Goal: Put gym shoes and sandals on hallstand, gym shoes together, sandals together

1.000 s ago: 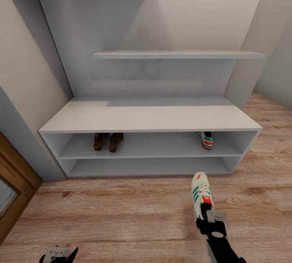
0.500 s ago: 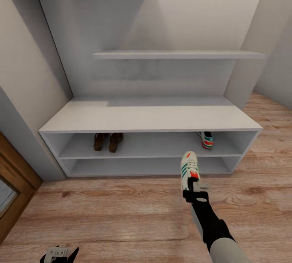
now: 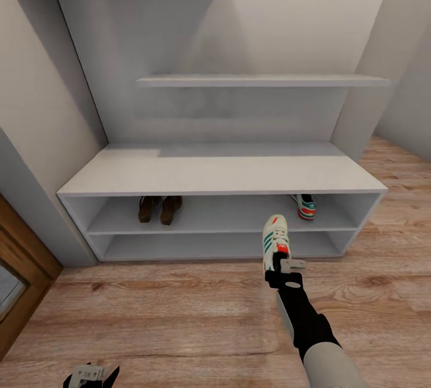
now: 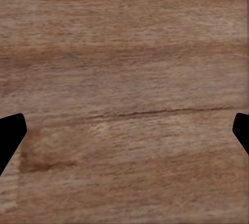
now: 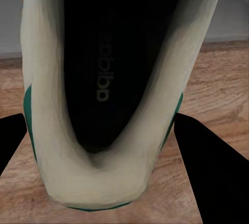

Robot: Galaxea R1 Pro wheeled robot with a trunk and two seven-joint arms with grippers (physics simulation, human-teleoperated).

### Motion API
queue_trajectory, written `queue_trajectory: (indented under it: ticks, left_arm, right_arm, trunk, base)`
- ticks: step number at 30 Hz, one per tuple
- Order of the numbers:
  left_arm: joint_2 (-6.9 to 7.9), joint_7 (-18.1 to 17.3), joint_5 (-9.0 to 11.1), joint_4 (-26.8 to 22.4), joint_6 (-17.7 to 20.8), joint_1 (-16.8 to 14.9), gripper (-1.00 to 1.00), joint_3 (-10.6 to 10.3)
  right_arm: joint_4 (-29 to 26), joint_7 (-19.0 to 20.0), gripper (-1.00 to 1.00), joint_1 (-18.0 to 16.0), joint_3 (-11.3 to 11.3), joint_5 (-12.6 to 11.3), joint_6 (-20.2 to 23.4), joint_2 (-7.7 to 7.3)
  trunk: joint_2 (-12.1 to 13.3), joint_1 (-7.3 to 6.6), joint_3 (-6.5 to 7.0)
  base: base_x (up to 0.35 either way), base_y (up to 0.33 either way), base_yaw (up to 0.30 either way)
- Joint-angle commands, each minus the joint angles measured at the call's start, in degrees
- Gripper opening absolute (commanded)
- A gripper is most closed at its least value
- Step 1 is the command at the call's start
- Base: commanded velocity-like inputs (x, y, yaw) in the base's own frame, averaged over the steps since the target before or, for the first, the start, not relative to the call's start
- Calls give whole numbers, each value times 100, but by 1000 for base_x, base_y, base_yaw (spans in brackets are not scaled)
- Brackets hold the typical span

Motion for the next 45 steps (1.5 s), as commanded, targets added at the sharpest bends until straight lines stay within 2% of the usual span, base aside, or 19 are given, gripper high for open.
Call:
queue_trajectory:
  ticks: [1, 7, 14, 18, 20, 23, 24, 27, 34, 45]
  left_arm:
    - [-3, -56, -2, 5, -1, -4, 100, 43]
    - [0, -55, -3, 4, 4, -4, 100, 31]
    - [5, -55, 1, -3, 5, -4, 100, 23]
    - [6, -55, 1, -2, 6, -4, 100, 19]
    - [7, -55, 1, 0, 6, -4, 100, 17]
    - [12, -55, 1, 2, 7, -4, 100, 14]
    - [13, -55, 1, 3, 7, -4, 100, 14]
    - [14, -55, 1, 2, 7, -4, 100, 13]
    - [14, -53, 1, 4, 7, -4, 100, 13]
    - [9, -53, 1, 4, 12, -4, 100, 19]
  right_arm:
    - [-8, 10, -100, -4, -18, 54, 35, 5]
    - [25, 47, -100, -9, -12, 70, 30, -42]
    - [7, 65, -100, -10, -11, 75, 36, -291]
    - [4, 162, -100, -10, -6, 84, 37, -354]
    - [2, 294, -100, -10, -5, 102, 39, -392]
    - [-6, 703, -100, -10, -7, 230, 42, -526]
    - [-12, 914, -100, -10, -8, 328, 41, -593]
    - [-23, 1199, -100, -10, -14, 520, 39, -675]
    - [-24, 1370, -100, -10, -23, 694, 35, -734]
    - [-37, 1366, -100, -10, -35, 722, 38, -747]
  trunk:
    - [-2, -1, -5]
    - [-2, -1, -5]
    - [-2, -1, -5]
    - [-2, -1, -5]
    - [-2, -1, -5]
    - [-2, -1, -5]
    - [-2, -1, -5]
    - [-2, -1, -5]
    - [-2, -1, -5]
    - [-2, -1, -5]
  base:
    - [0, 0, 0]
    - [0, 0, 0]
    - [34, 0, 0]
    - [21, 0, 0]
    - [9, 0, 0]
    - [4, 0, 0]
    - [2, 0, 0]
    - [1, 0, 0]
    - [0, 0, 0]
    - [64, -2, 0]
